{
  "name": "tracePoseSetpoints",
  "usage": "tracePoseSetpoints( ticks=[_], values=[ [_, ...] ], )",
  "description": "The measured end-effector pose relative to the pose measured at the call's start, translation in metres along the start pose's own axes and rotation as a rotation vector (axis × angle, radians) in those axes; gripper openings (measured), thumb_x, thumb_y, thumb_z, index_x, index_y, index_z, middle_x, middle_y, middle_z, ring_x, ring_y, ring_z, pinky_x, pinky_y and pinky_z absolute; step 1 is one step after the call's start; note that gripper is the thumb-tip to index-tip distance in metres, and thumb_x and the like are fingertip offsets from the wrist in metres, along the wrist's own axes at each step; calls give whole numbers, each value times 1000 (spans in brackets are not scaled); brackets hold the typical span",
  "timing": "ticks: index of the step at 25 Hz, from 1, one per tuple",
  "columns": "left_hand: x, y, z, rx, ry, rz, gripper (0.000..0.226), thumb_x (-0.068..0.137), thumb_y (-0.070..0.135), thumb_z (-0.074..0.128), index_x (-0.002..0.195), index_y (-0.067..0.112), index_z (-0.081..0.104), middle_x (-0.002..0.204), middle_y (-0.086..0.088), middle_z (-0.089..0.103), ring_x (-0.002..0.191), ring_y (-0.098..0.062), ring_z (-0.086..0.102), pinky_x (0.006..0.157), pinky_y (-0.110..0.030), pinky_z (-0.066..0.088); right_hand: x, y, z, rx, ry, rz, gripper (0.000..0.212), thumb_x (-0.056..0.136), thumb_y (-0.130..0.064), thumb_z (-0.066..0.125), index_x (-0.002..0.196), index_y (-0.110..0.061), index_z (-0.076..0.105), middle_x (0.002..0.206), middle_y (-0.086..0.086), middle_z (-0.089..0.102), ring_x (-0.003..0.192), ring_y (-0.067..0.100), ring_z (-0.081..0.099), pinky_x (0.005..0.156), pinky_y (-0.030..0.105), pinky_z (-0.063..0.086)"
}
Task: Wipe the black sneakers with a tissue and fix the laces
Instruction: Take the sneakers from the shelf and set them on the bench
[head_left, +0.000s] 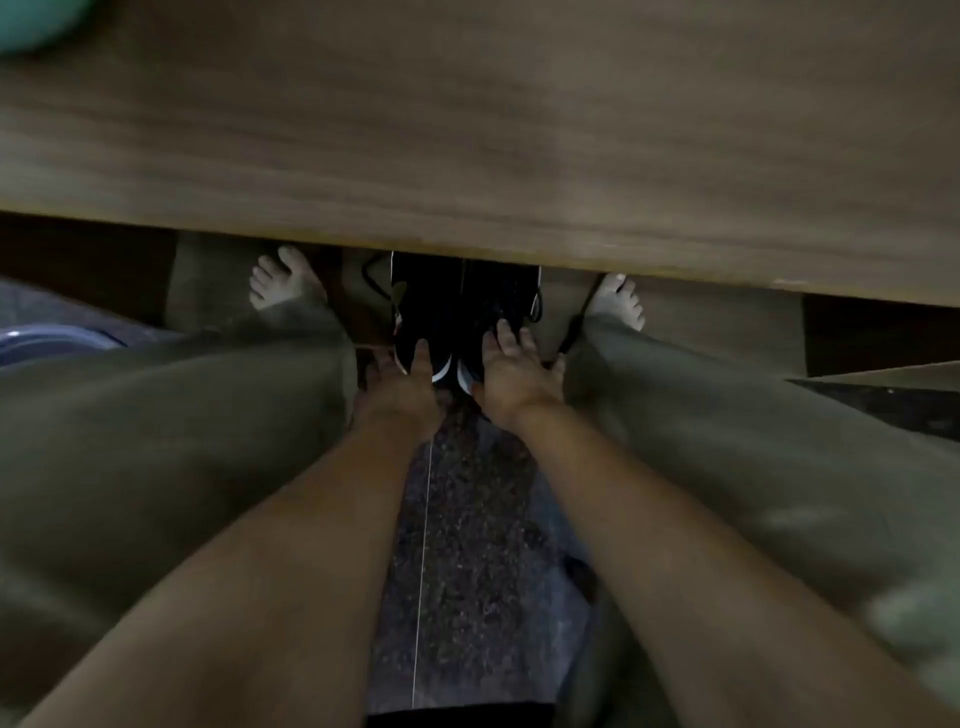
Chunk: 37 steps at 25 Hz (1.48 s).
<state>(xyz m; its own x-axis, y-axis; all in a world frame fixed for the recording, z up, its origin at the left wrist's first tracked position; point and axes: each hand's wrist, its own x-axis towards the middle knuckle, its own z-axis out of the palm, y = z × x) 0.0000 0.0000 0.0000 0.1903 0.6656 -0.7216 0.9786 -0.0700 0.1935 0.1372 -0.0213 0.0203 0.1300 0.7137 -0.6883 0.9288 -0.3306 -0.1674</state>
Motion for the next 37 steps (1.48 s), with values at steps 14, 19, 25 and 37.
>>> tracePoseSetpoints(
  ticks=[14,19,25,37],
  values=[
    [11,17,6,81,400,90,12,93,9,48,102,5,55,95,-19,64,82,-35,62,57,-35,33,14,-3,40,-52,288,122,31,92,-6,44,123,-9,49,158,18,0,131,46,34,79,44,45],
    [-67,26,-18,32,495,93,20,88,2,43,107,8,49,100,-16,59,83,-39,61,58,-38,36,-42,-24,-17,2,301,103,38,94,-3,41,131,-5,40,155,20,13,110,37,58,70,38,47],
    [-155,17,-49,69,612,178,19,86,0,42,102,8,50,104,-15,58,83,-40,62,58,-39,42,-145,-55,-56,3,368,50,28,93,0,44,120,-2,52,122,16,55,104,35,59,68,38,44],
    [-388,22,-105,7,837,347,20,87,39,52,87,19,53,73,-2,63,74,-29,58,55,-32,35,-396,-71,-165,-313,491,-121,16,84,-4,53,97,-9,61,88,8,55,86,32,51,67,33,38]
  ],
)
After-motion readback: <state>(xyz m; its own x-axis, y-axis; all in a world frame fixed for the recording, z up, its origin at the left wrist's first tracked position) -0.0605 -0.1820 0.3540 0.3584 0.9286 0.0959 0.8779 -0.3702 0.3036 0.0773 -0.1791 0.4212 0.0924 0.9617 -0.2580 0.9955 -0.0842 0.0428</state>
